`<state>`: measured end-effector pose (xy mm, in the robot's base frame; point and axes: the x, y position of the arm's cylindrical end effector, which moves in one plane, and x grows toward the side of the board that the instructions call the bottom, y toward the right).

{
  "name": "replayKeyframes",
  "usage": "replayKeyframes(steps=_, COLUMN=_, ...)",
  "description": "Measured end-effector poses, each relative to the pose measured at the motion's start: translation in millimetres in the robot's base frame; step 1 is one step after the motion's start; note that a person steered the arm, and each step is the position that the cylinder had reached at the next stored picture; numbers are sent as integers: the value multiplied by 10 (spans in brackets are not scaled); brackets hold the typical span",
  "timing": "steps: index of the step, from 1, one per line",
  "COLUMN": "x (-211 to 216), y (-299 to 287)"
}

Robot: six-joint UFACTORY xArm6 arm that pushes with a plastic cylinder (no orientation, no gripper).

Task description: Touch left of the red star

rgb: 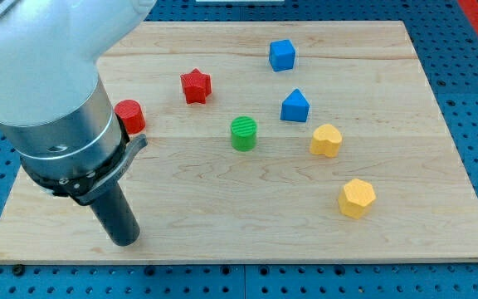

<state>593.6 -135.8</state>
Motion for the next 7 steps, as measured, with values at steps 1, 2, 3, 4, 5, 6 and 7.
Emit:
replayKeyframes(steps=1, x=-223, y=136)
replayKeyframes(steps=2, x=-621, y=177)
replayKeyframes(steps=3, x=-1046, y=138)
replayKeyframes(steps=4, x=-1431, y=138)
replayKeyframes(steps=5, x=-1688, y=138)
replayKeyframes(steps=6, x=-1917, y=124)
replayKeyframes(steps=7, x=-2178, y=75)
